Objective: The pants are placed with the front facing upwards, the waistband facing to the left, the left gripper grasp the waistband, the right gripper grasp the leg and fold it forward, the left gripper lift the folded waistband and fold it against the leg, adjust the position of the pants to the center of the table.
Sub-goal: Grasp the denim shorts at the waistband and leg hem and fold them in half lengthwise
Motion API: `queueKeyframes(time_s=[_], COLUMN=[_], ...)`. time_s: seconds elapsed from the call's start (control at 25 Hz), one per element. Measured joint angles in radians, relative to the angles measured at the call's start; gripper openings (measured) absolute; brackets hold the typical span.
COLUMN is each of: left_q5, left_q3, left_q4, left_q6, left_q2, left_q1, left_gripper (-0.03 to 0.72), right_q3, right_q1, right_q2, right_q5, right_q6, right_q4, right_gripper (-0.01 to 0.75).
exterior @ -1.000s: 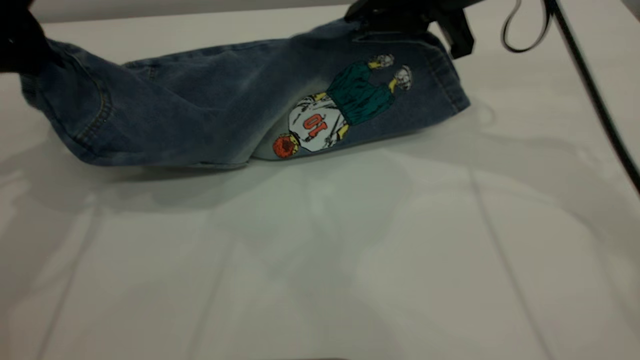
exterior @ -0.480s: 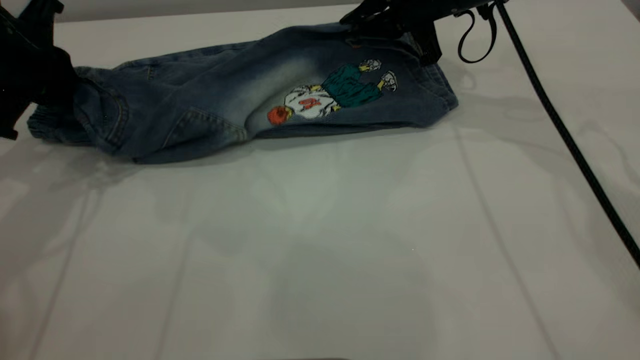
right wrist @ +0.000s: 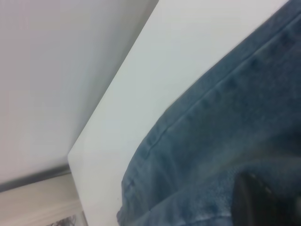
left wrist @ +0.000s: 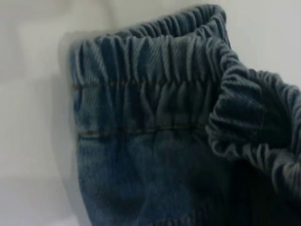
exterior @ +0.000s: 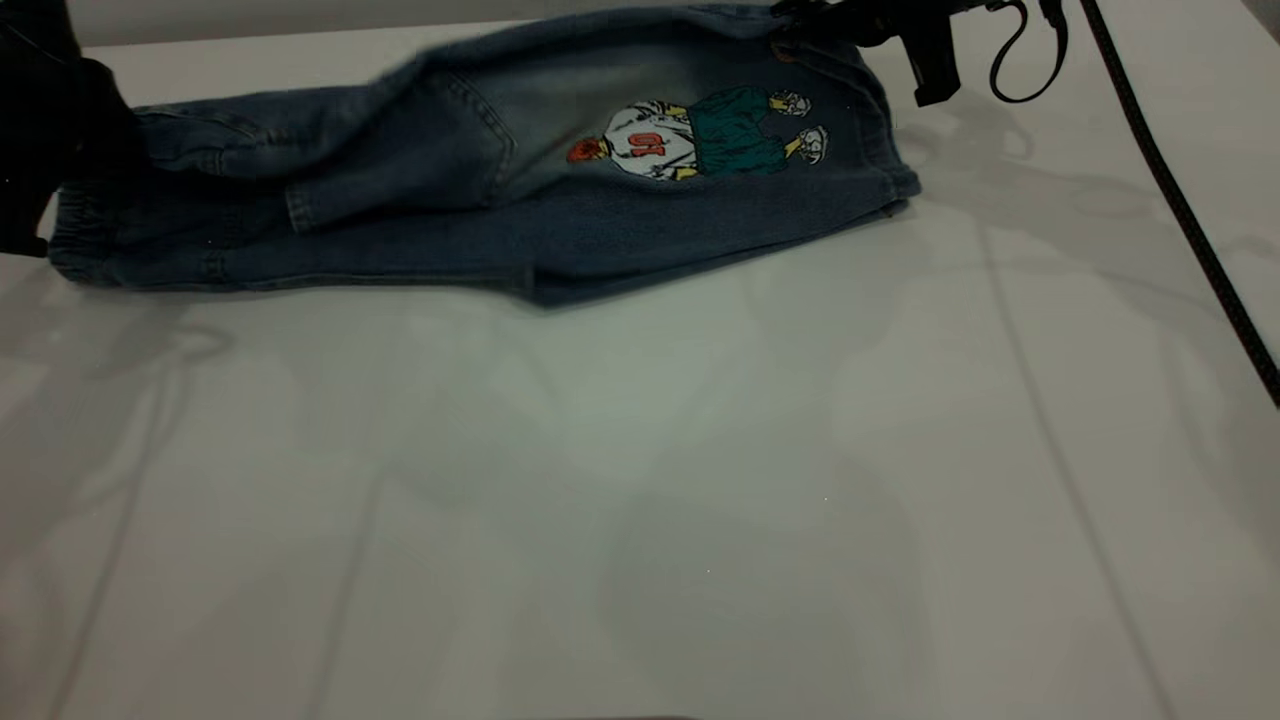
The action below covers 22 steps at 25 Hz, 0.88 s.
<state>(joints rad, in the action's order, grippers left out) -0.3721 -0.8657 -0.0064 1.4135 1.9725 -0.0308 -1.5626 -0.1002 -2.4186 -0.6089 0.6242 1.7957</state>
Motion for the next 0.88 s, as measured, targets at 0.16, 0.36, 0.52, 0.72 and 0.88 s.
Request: queueKeyframes(time_s=[0.16,0.36,0.52,0.72,0.88], left_q5=[-0.004,-0.018,-0.093,-0.196,-0.224], left_q3=[0.0,0.0,0.0,0.0,0.0], left_q4=[-0.022,-0.022,-0.023,0.014,0.039], left_q6=[-0.006,-0.107,-0.208,-0.243,-0.205], left_q2=[0.0,0.0,0.001,0.001,0.001], left_q1=[-0.001,-0.001,-0.001,-0.002,-0.002], left_gripper=[0.084,0.095,0.151,0.391,0.557], right_q3=[0.0,0.0,0.0,0.0,0.0], right_q1=[-0.005,-0.005,-0.005,-0.005,-0.005], right_q2=[-0.001,-0.001,-0.001,-0.001,-0.001], right_q5=[0.005,0.0,-0.022,-0.066,-0.123], right_q6=[0.02,0.059,0.067,0.069,0.07], right_q4=[0.0,0.0,0.0,0.002,0.001], right_gripper=[0.024,0.036,0.087,0.236,0.363])
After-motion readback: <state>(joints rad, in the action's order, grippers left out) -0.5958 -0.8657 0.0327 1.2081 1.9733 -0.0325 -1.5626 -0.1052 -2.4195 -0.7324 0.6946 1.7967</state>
